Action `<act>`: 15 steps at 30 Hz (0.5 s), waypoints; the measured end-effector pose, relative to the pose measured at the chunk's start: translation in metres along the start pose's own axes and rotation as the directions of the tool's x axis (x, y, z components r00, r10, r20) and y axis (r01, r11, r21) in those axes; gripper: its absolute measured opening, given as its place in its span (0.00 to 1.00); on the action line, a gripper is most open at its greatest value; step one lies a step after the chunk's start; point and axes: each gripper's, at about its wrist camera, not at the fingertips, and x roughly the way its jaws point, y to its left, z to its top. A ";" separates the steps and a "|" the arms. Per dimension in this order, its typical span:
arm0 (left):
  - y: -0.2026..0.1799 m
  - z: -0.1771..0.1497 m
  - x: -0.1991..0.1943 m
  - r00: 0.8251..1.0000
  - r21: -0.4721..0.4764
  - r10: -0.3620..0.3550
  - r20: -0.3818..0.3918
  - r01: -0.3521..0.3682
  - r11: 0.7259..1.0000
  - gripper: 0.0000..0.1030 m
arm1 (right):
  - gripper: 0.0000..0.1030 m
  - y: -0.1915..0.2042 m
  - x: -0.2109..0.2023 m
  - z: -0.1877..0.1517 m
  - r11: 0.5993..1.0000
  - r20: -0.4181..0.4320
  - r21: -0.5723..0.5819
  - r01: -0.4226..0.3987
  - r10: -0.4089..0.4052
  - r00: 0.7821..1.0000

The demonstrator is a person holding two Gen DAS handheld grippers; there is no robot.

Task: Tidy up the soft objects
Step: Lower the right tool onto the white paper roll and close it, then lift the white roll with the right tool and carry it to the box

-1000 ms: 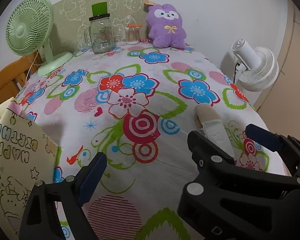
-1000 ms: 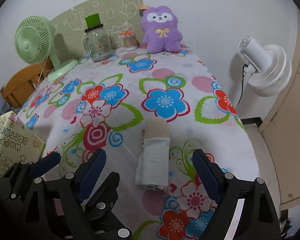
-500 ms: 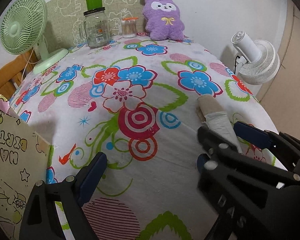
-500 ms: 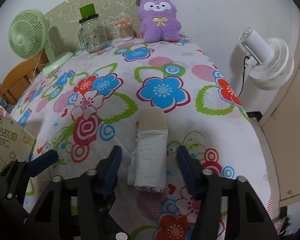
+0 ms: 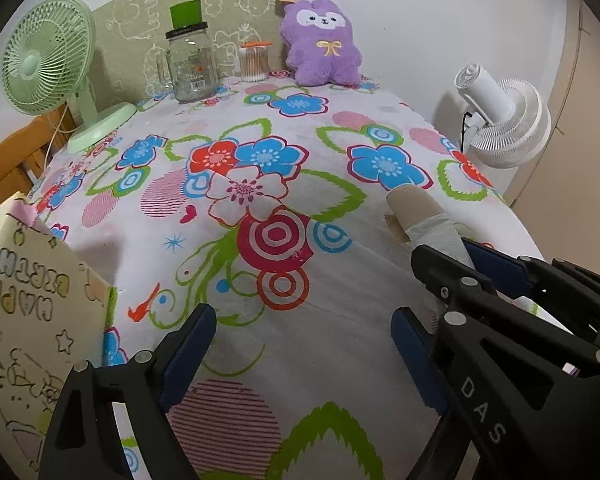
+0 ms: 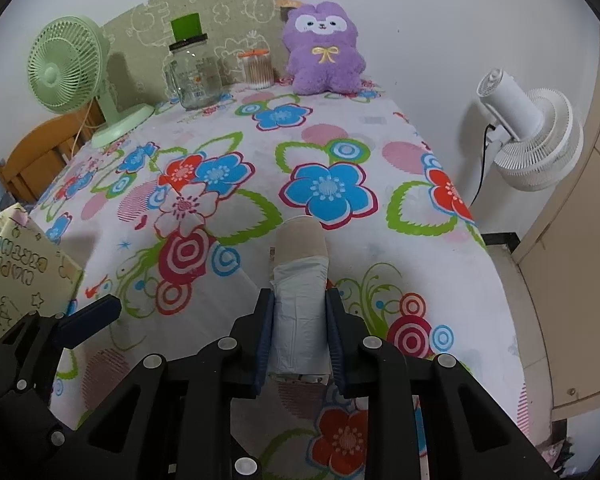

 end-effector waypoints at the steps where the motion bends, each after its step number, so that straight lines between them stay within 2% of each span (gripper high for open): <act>1: 0.000 0.000 -0.002 1.000 -0.001 -0.001 0.003 0.001 1.000 0.87 | 0.27 0.001 -0.003 0.000 1.000 0.004 -0.001 -0.001 0.001 1.000; 15: 0.007 -0.005 -0.048 0.998 -0.001 -0.007 0.068 0.007 1.000 0.87 | 0.27 0.017 -0.048 -0.001 1.000 0.074 -0.015 -0.010 0.011 0.997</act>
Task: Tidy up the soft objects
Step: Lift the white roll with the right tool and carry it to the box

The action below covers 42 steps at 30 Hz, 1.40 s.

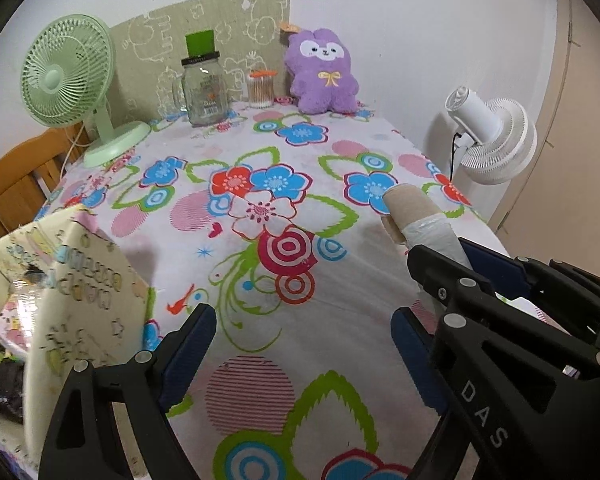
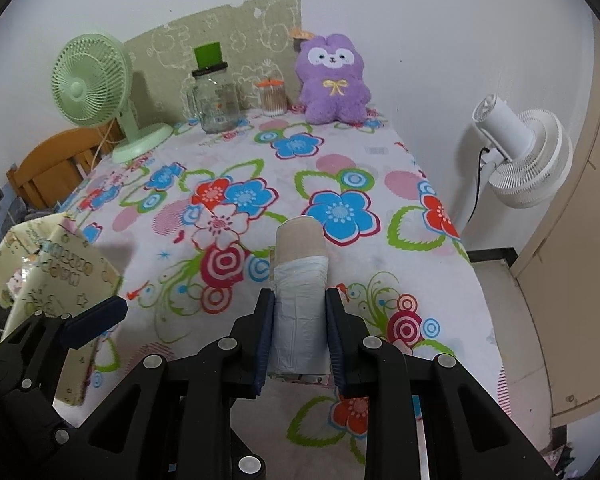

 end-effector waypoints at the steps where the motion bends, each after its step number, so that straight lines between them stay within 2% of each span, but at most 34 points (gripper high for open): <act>1: 0.001 0.000 -0.003 1.000 0.001 0.002 0.005 -0.002 1.000 0.87 | 0.27 0.001 -0.003 0.000 1.000 0.005 -0.001 -0.001 0.001 1.000; 17: 0.011 0.001 -0.063 0.996 -0.002 -0.002 0.093 0.003 1.000 0.87 | 0.27 0.023 -0.063 0.005 1.000 0.092 -0.024 -0.004 0.006 0.996; 31: 0.022 -0.002 -0.116 0.985 -0.011 0.010 0.175 -0.008 1.000 0.88 | 0.27 0.044 -0.112 0.006 0.999 0.168 -0.037 -0.021 0.027 0.985; 42: 0.036 -0.006 -0.141 0.976 -0.026 0.049 0.211 -0.044 0.999 0.88 | 0.27 0.064 -0.137 0.004 0.997 0.200 -0.065 -0.049 0.061 0.978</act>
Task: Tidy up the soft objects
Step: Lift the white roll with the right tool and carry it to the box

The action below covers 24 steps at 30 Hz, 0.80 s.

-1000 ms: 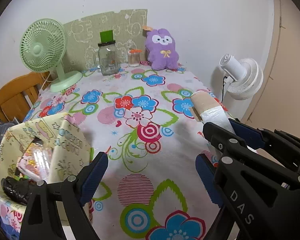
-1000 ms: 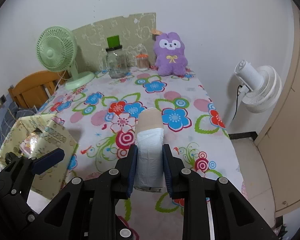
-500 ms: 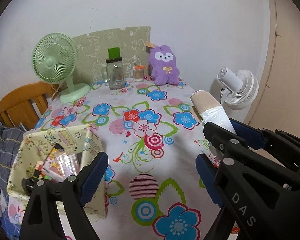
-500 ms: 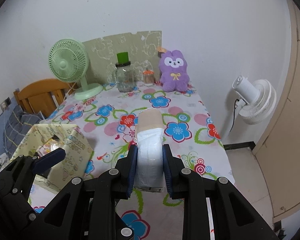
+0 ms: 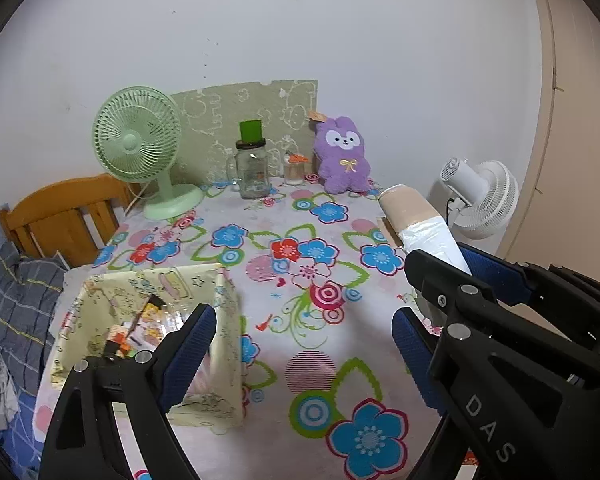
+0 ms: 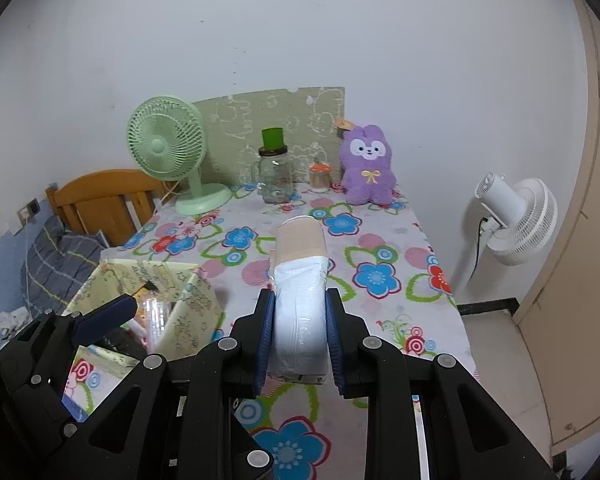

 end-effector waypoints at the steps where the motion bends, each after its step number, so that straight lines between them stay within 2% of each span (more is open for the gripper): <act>1: 0.002 0.000 -0.001 1.000 -0.001 0.004 0.001 -0.004 1.000 0.88 | 0.27 0.002 -0.001 0.000 1.000 0.000 -0.001 -0.004 0.004 1.000; 24: 0.064 -0.004 -0.001 0.997 -0.041 0.072 -0.017 -0.073 0.996 0.88 | 0.27 0.064 0.022 0.008 0.994 -0.037 -0.046 -0.098 0.096 0.995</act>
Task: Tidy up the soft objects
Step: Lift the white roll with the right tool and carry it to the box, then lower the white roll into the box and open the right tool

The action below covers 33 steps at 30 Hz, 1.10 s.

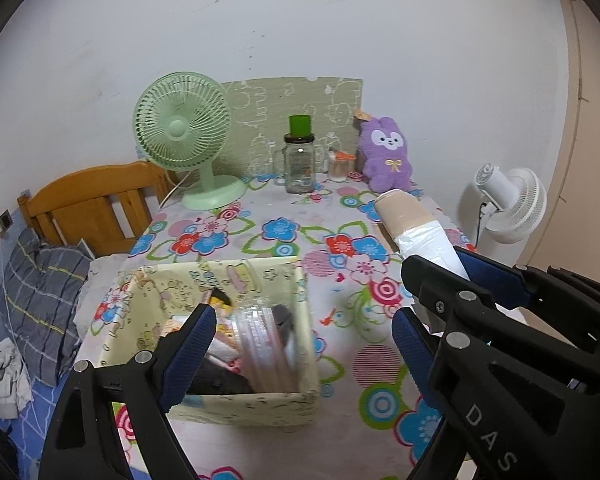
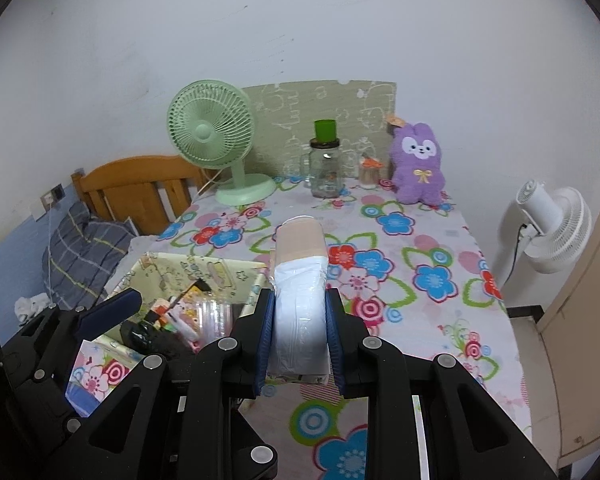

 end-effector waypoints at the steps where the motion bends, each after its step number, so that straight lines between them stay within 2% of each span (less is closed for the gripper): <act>1: 0.004 0.000 0.001 1.000 -0.002 0.004 -0.002 -0.004 1.000 0.88 | 0.27 0.002 0.002 0.000 1.000 -0.002 -0.003 -0.004 0.004 1.000; 16: 0.055 -0.006 0.020 0.998 -0.032 0.049 -0.041 -0.050 0.998 0.88 | 0.27 0.051 0.040 0.007 0.996 -0.053 -0.049 -0.072 0.069 0.996; 33: 0.094 -0.018 0.054 0.989 -0.052 0.069 -0.132 -0.076 0.996 0.88 | 0.27 0.085 0.092 0.003 0.990 -0.140 -0.074 -0.119 0.108 0.984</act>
